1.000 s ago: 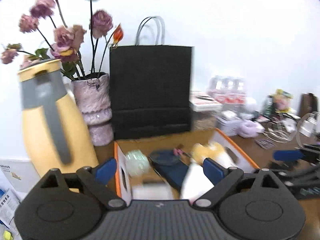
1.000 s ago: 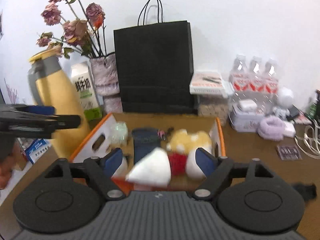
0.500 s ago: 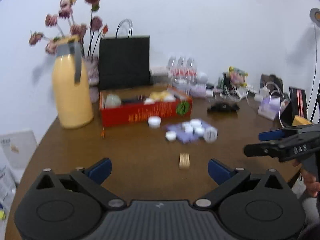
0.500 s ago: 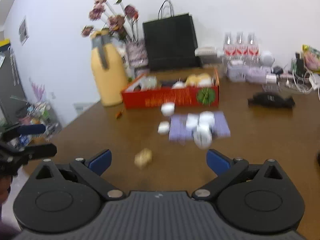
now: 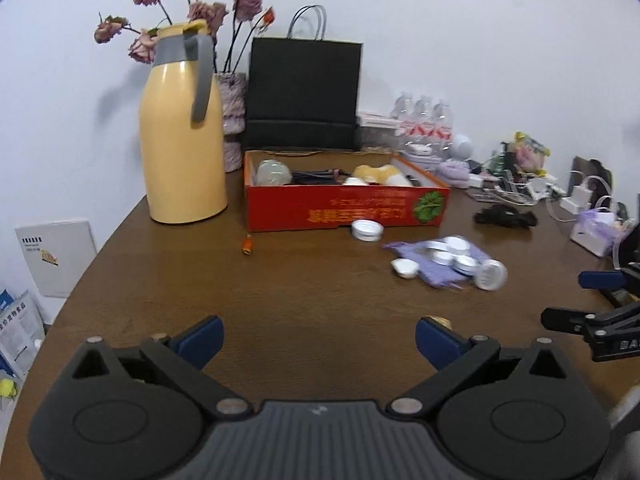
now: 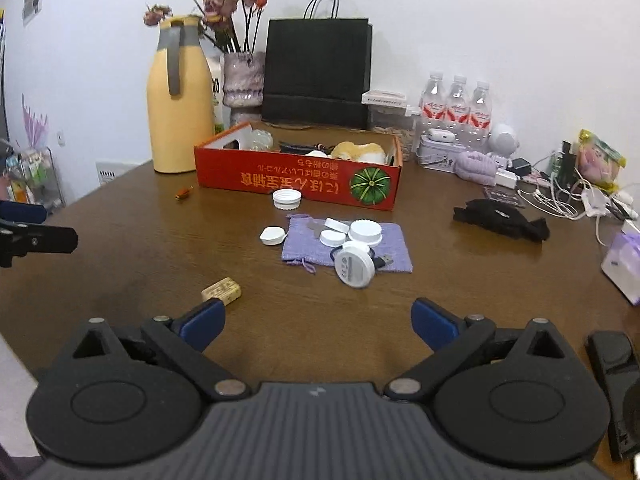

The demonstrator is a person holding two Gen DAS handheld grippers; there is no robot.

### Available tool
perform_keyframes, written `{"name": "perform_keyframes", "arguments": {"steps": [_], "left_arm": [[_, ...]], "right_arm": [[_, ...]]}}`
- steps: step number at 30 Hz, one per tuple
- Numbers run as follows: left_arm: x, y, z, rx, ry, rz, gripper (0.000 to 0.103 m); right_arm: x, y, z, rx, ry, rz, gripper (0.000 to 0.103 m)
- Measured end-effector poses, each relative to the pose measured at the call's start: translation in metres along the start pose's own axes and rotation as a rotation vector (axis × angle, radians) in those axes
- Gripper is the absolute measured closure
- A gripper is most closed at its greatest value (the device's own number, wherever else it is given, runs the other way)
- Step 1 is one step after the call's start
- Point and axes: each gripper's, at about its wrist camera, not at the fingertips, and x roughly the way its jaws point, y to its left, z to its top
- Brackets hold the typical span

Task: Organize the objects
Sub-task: 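Withdraw both tools toward the white lids on the purple cloth, then grasp a white bottle cap with right tool while left tool grasps a small orange item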

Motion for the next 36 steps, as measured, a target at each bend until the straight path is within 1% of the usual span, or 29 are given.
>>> {"name": "perform_keyframes", "arguments": {"steps": [3, 5, 6, 8, 9, 10, 11, 12, 13, 14, 15, 16, 17, 18, 19, 20, 21, 24, 27, 28, 30, 32, 36], "left_arm": [[0.037, 0.015, 0.016, 0.001, -0.006, 0.063, 0.002], [0.069, 0.029, 0.029, -0.003, 0.005, 0.071, 0.005], [0.086, 0.035, 0.037, -0.007, 0.021, 0.064, 0.008], [0.123, 0.049, 0.054, -0.023, 0.07, 0.068, 0.02], [0.142, 0.054, 0.063, -0.024, 0.097, 0.078, 0.023], [0.159, 0.058, 0.07, -0.016, 0.106, 0.079, 0.025], [0.175, 0.062, 0.078, 0.003, 0.111, 0.071, 0.026], [0.187, 0.063, 0.082, 0.015, 0.117, 0.083, 0.028], [0.199, 0.065, 0.086, 0.03, 0.122, 0.096, 0.033], [0.209, 0.065, 0.088, 0.042, 0.133, 0.11, 0.042], [0.215, 0.065, 0.086, 0.043, 0.141, 0.114, 0.045], [0.219, 0.065, 0.084, 0.042, 0.147, 0.111, 0.052], [0.222, 0.066, 0.08, 0.039, 0.157, 0.096, 0.063], [0.223, 0.066, 0.076, 0.038, 0.155, 0.078, 0.068], [0.221, 0.066, 0.073, 0.04, 0.138, 0.069, 0.078], [0.22, 0.066, 0.073, 0.042, 0.134, 0.07, 0.092], [0.22, 0.065, 0.074, 0.039, 0.14, 0.074, 0.091], [0.221, 0.062, 0.074, 0.042, 0.142, 0.066, 0.092], [0.217, 0.056, 0.077, 0.047, 0.149, 0.099, 0.092], [0.21, 0.054, 0.077, 0.04, 0.14, 0.105, 0.092], [0.186, 0.048, 0.079, 0.026, 0.104, 0.096, 0.092], [0.157, 0.044, 0.076, -0.028, 0.071, 0.063, 0.092], [0.089, 0.028, 0.056, -0.102, 0.015, 0.024, 0.092]], "right_arm": [[0.027, 0.005, 0.017, -0.033, -0.006, 0.033, 0.004], [0.052, 0.009, 0.033, -0.066, -0.019, 0.051, 0.01], [0.066, 0.011, 0.043, -0.074, -0.036, 0.051, 0.011], [0.095, 0.013, 0.063, -0.057, -0.041, 0.049, 0.012], [0.11, 0.014, 0.074, -0.045, -0.039, 0.063, 0.013], [0.129, 0.013, 0.084, -0.038, -0.031, 0.091, 0.013], [0.149, 0.014, 0.094, -0.032, -0.006, 0.108, 0.016], [0.169, 0.014, 0.103, -0.029, 0.023, 0.117, 0.024], [0.19, 0.015, 0.11, -0.016, 0.057, 0.117, 0.029], [0.208, 0.016, 0.115, -0.007, 0.084, 0.109, 0.034], [0.222, 0.017, 0.118, -0.008, 0.102, 0.103, 0.036], [0.236, 0.019, 0.12, -0.005, 0.116, 0.082, 0.036], [0.246, 0.021, 0.12, -0.003, 0.123, 0.062, 0.037], [0.252, 0.021, 0.119, 0.004, 0.129, 0.055, 0.044], [0.259, 0.021, 0.118, 0.011, 0.14, 0.068, 0.051], [0.263, 0.02, 0.115, 0.018, 0.154, 0.084, 0.06], [0.266, 0.019, 0.113, 0.028, 0.156, 0.092, 0.062], [0.264, 0.023, 0.11, 0.007, 0.145, 0.086, 0.062], [0.256, 0.024, 0.112, 0.018, 0.129, 0.098, 0.062], [0.249, 0.024, 0.114, 0.019, 0.117, 0.098, 0.062], [0.229, 0.022, 0.115, 0.017, 0.085, 0.099, 0.062], [0.202, 0.02, 0.113, 0.005, 0.035, 0.093, 0.062], [0.146, 0.011, 0.095, 0.007, -0.032, 0.027, 0.062]]}}
